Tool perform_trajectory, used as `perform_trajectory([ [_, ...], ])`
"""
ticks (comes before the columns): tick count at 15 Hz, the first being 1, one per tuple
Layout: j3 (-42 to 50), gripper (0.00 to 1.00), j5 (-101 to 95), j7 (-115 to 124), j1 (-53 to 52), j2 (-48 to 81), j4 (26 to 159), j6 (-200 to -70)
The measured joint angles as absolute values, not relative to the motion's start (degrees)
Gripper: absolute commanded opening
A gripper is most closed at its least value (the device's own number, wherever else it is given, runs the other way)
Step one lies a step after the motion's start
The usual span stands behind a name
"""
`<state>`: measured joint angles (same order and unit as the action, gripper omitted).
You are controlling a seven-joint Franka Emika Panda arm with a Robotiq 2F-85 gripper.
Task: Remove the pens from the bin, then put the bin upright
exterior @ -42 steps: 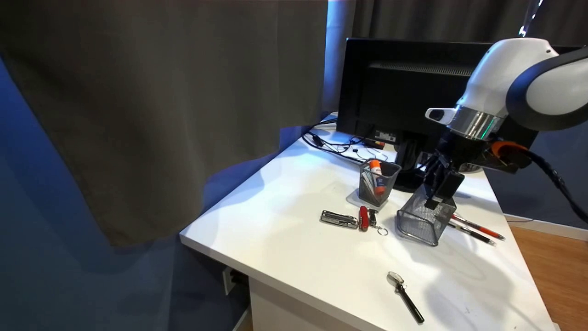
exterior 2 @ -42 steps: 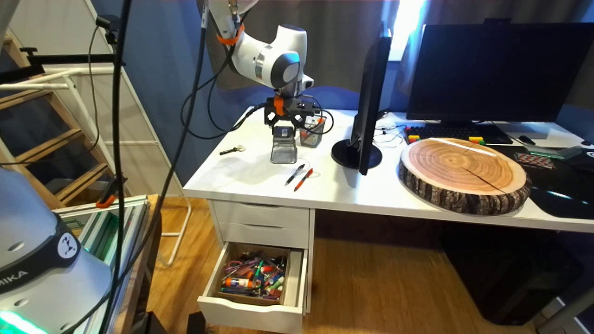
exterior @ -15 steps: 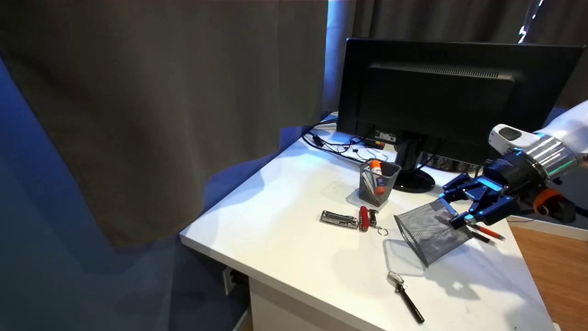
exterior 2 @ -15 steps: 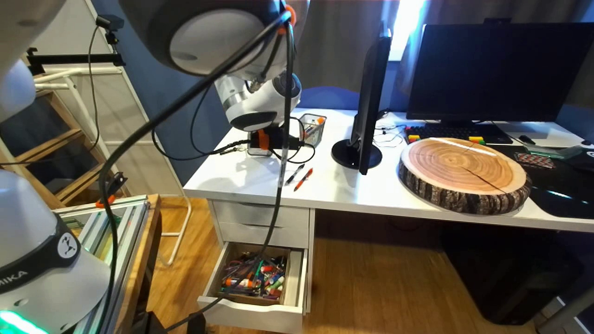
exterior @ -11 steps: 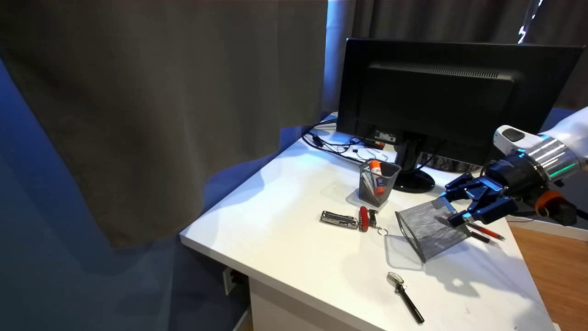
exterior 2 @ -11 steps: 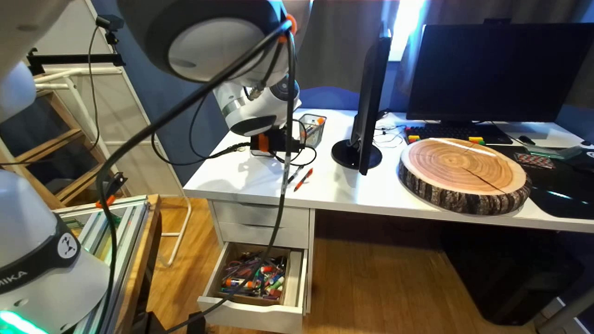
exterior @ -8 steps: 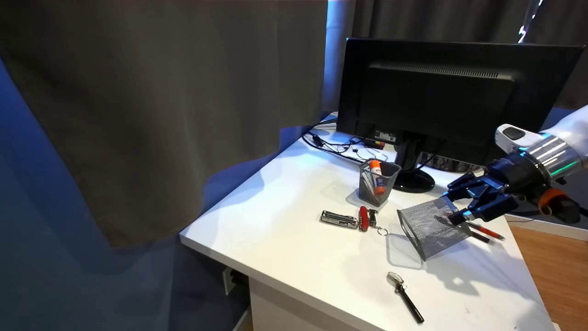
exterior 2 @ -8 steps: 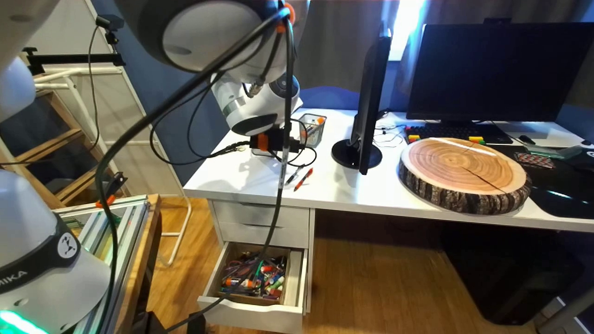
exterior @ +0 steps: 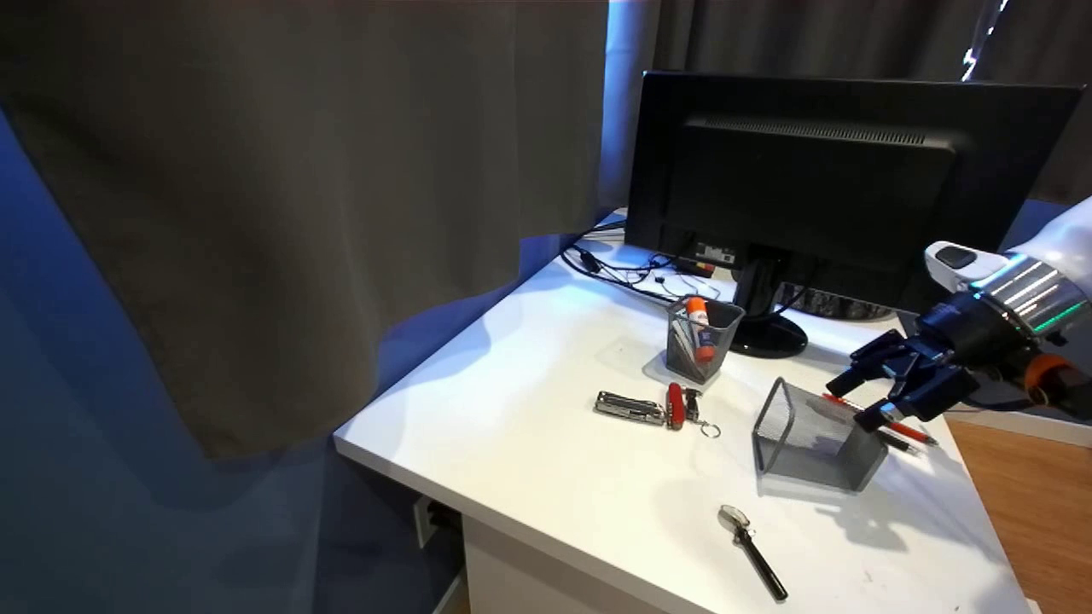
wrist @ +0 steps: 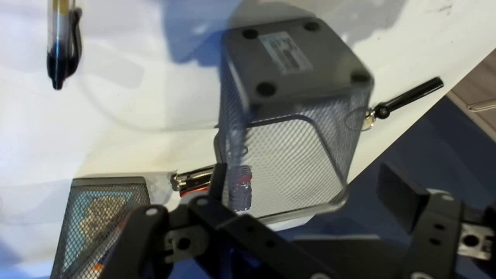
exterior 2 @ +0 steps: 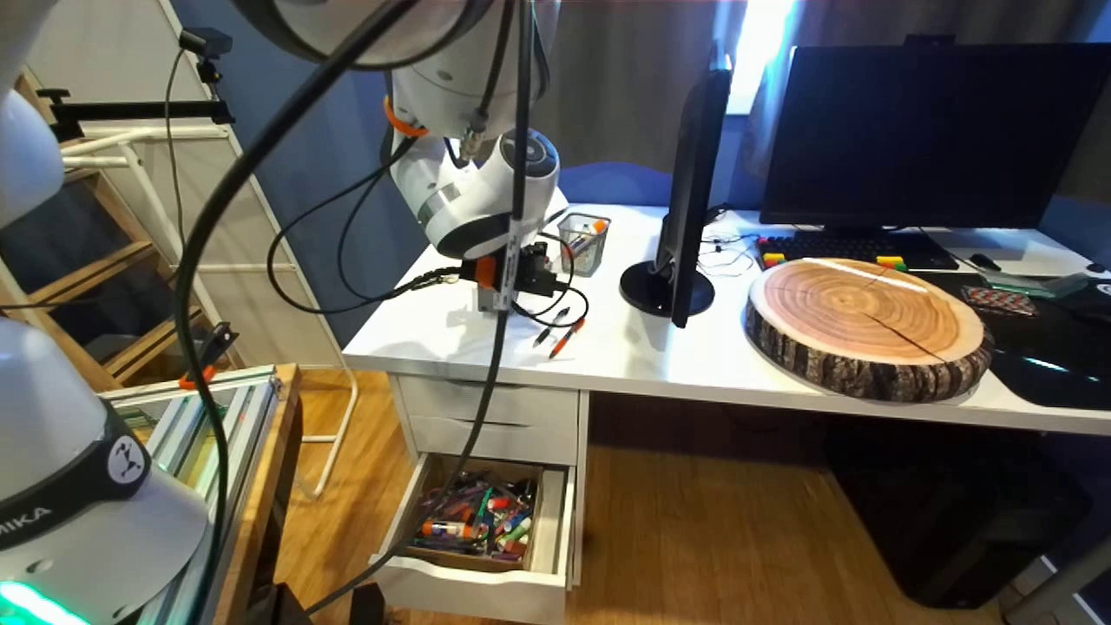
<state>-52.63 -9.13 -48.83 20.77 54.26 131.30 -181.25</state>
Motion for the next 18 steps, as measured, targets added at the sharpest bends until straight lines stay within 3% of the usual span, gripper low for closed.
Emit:
perform_trajectory([
  [10, -51.52, 1.00, -8.58, -29.42, 16.07, 41.04, 132.01, -173.58],
  [14, -45.12, 1.00, -6.51, -15.30, 4.82, 32.17, 129.16, -170.57],
  [18, -30.77, 1.00, -8.00, -0.93, -12.24, 26.15, 124.80, -164.14],
])
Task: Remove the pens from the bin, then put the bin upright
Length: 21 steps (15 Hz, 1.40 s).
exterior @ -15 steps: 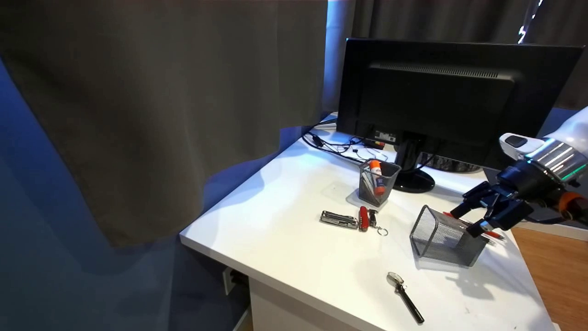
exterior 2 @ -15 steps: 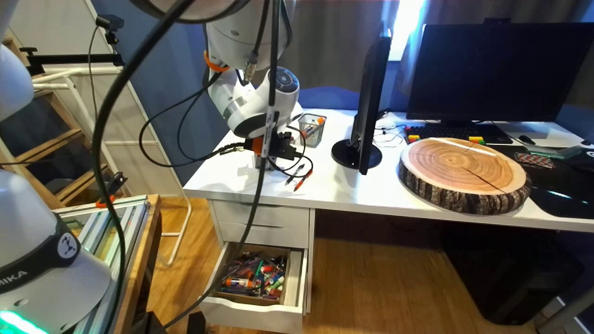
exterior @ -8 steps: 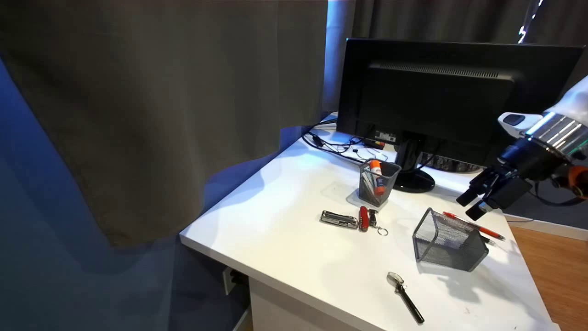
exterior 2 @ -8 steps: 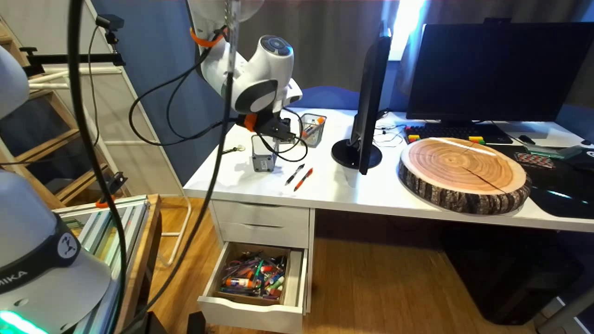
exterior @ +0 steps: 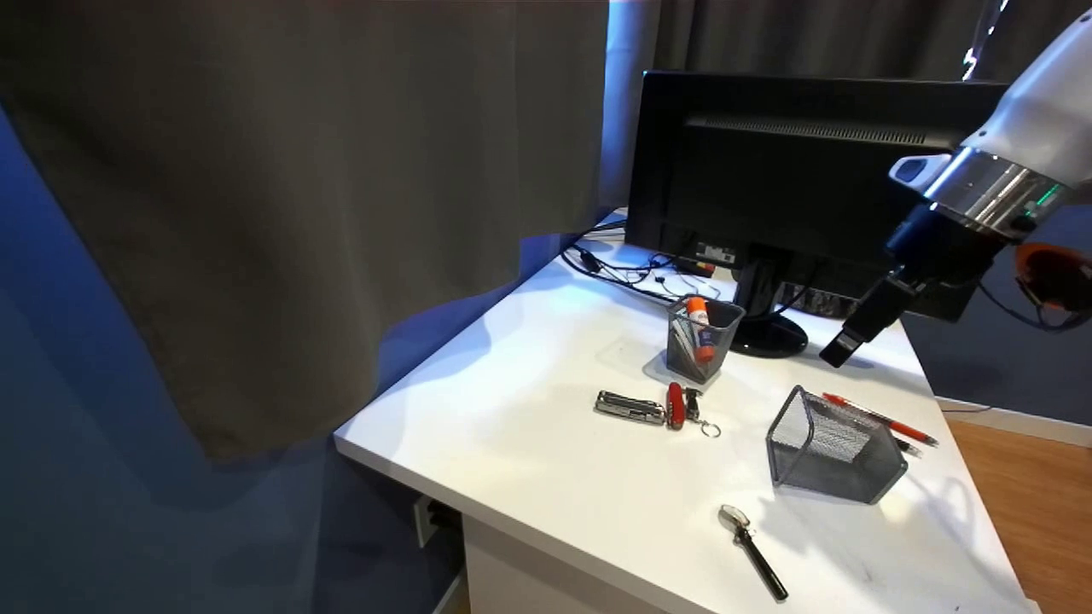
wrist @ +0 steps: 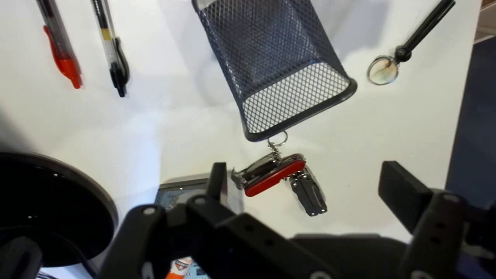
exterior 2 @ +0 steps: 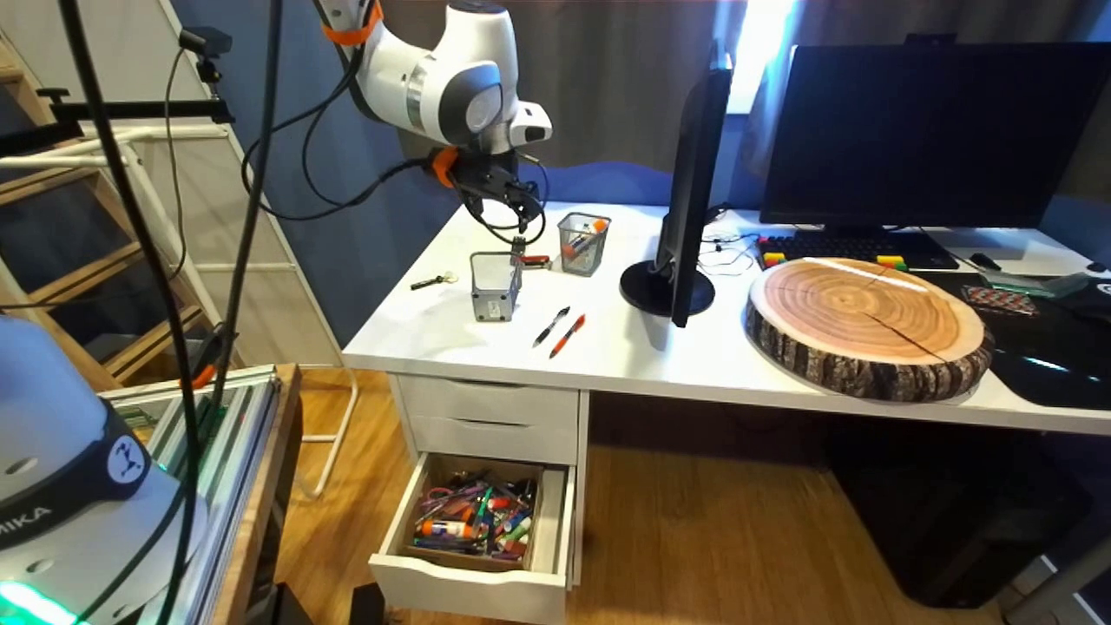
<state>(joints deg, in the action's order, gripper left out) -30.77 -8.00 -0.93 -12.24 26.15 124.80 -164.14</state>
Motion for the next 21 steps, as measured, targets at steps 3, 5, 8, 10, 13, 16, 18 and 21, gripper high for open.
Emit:
perform_trajectory([
  [3, -19.19, 1.00, -10.90, 9.11, -24.49, 25.28, 121.16, -157.19],
  [5, -13.98, 1.00, -12.04, 14.69, -30.34, 25.74, 118.64, -151.18],
  [8, -10.60, 1.00, -12.66, 21.77, -34.90, 27.56, 114.40, -141.04],
  [10, -9.75, 1.00, -12.64, 25.93, -36.62, 29.36, 111.07, -134.11],
  [13, -9.40, 1.00, -12.45, 31.43, -38.15, 32.81, 105.71, -127.05],
  [16, -9.37, 1.00, -12.03, 35.09, -38.88, 36.20, 100.81, -125.49],
  [18, -9.30, 1.00, -11.91, 37.04, -39.13, 37.82, 98.19, -125.21],
  [21, -8.68, 1.00, -11.89, 40.27, -39.75, 39.72, 94.80, -122.79],
])
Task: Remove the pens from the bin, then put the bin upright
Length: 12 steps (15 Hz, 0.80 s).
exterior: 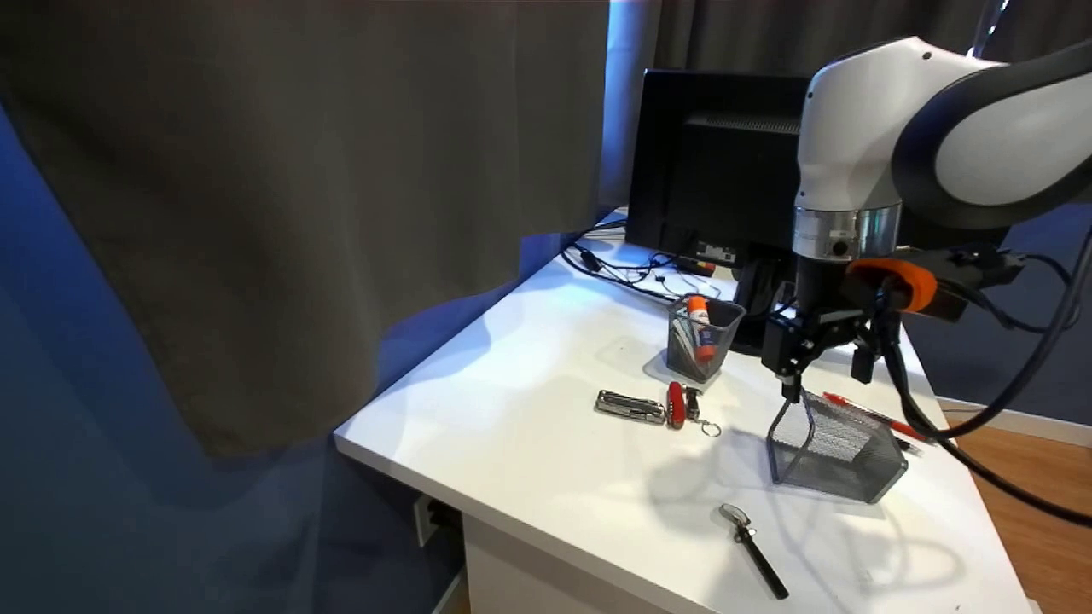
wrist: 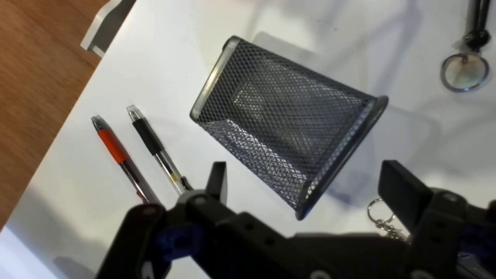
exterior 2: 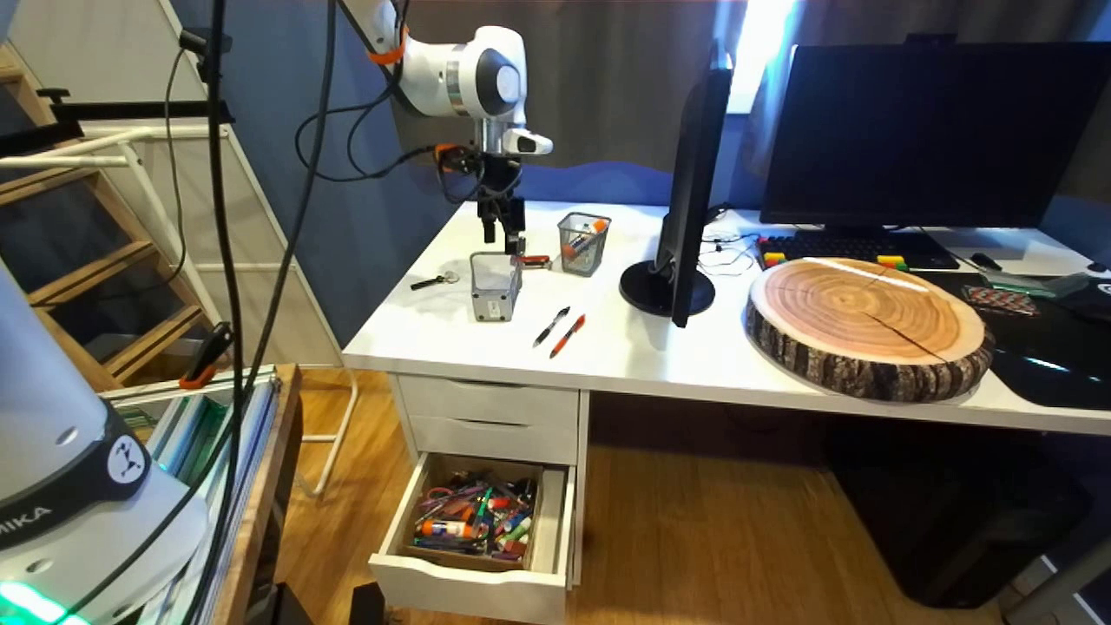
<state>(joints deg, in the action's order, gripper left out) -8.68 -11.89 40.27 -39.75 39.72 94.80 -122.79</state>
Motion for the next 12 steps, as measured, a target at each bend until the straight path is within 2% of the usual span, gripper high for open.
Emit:
perform_trajectory([
  [9, -7.32, 1.00, -11.89, 46.68, -41.73, 45.88, 85.97, -112.22],
  [10, -7.28, 0.91, -11.89, 46.92, -41.79, 46.49, 85.06, -111.56],
  [11, -7.17, 0.74, -11.89, 47.17, -41.87, 47.04, 84.25, -110.91],
  [12, -7.01, 0.68, -11.90, 47.36, -41.97, 47.57, 83.45, -110.05],
])
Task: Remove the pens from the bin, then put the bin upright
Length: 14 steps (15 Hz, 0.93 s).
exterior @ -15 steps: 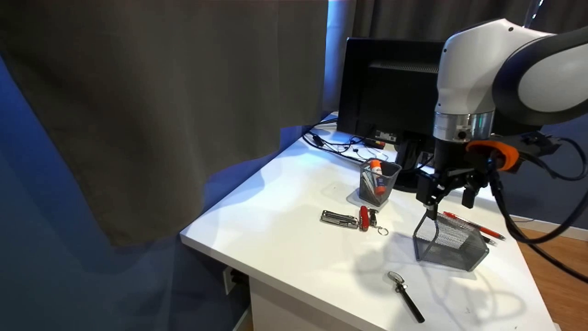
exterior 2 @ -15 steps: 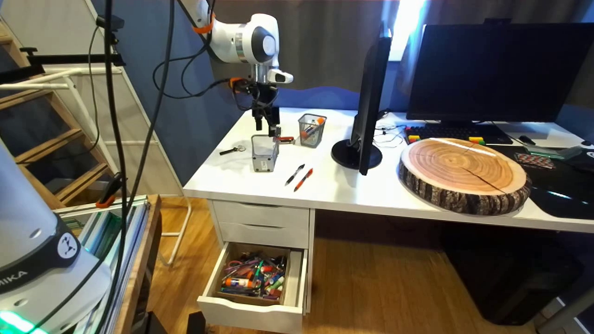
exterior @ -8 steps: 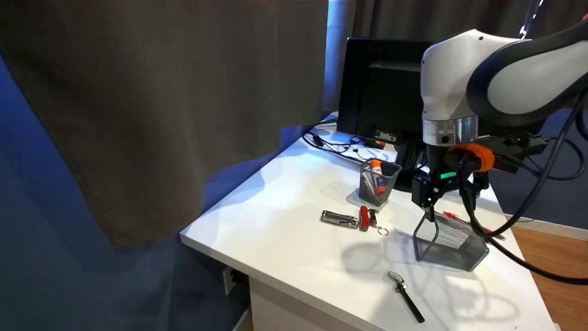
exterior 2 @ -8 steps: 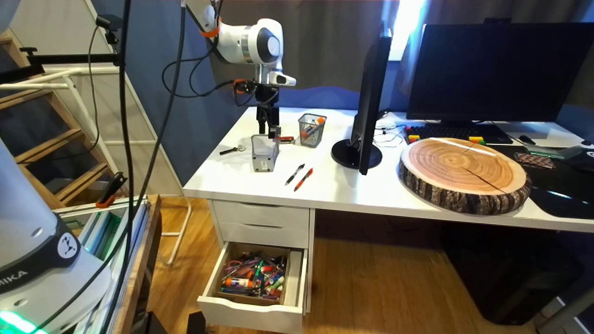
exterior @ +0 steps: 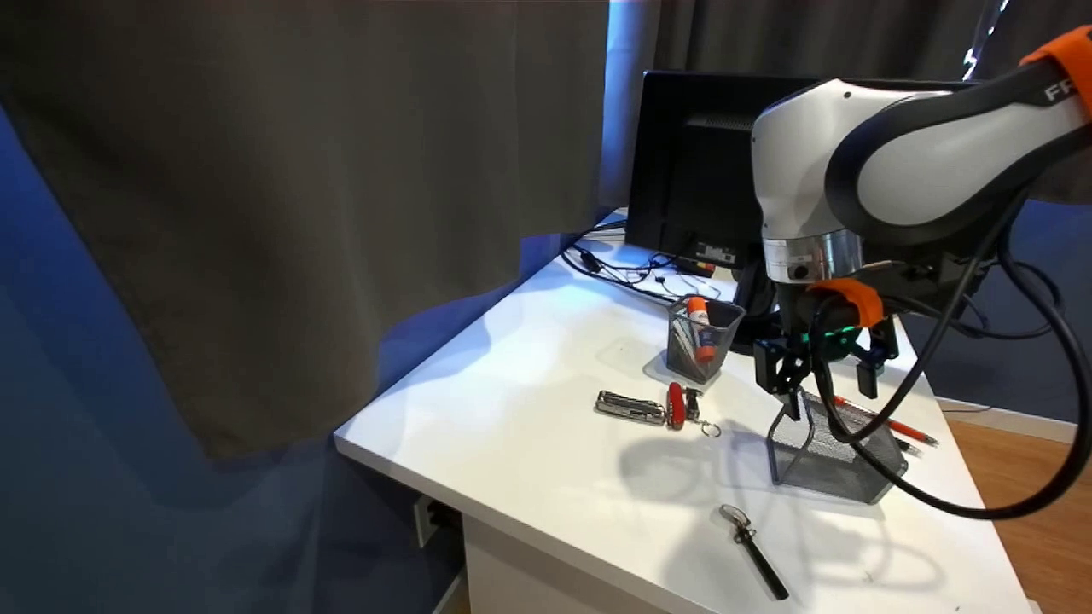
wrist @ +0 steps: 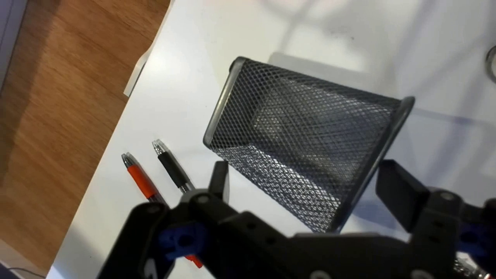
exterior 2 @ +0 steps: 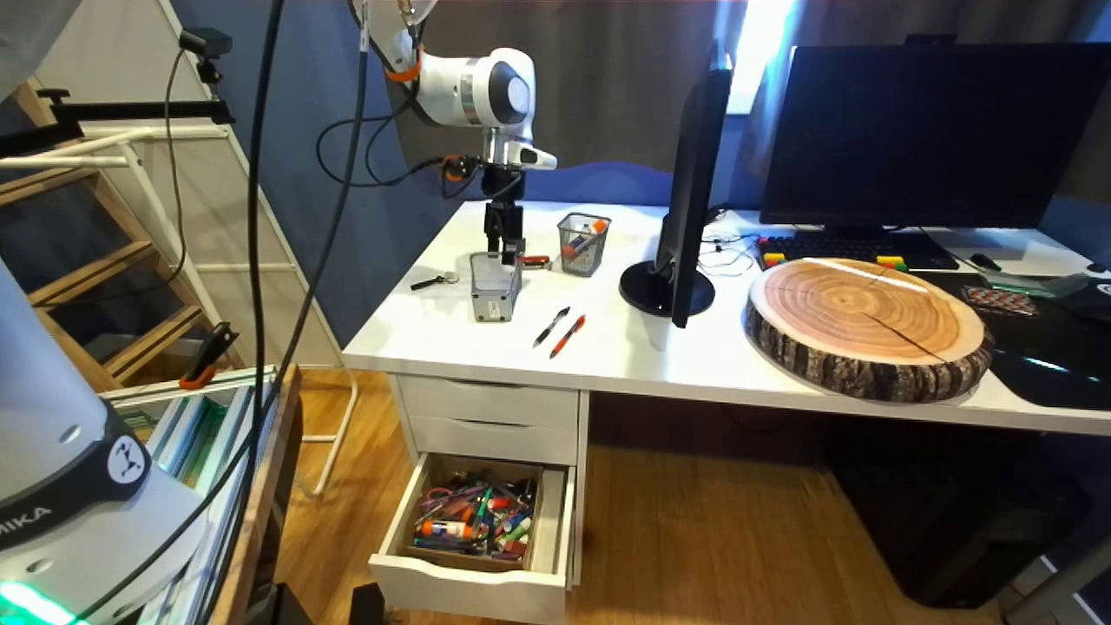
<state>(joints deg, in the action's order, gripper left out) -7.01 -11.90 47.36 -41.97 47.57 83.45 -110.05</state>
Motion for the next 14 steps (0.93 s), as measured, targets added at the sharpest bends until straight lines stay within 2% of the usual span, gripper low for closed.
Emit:
perform_trajectory([
  [3, -6.48, 0.44, -11.90, 47.87, -42.16, 48.69, 81.90, -107.72],
  [9, -5.48, 0.05, -11.90, 48.33, -42.09, 48.72, 81.48, -106.42],
  [10, -5.42, 0.03, -11.91, 48.33, -42.04, 48.49, 81.48, -106.41],
  [11, -5.35, 0.05, -11.93, 48.32, -41.98, 48.02, 81.51, -106.41],
  [12, -5.34, 0.01, -11.93, 48.32, -41.89, 47.40, 81.61, -106.42],
  [14, -5.34, 0.00, -11.92, 47.89, -41.69, 45.93, 82.12, -106.44],
])
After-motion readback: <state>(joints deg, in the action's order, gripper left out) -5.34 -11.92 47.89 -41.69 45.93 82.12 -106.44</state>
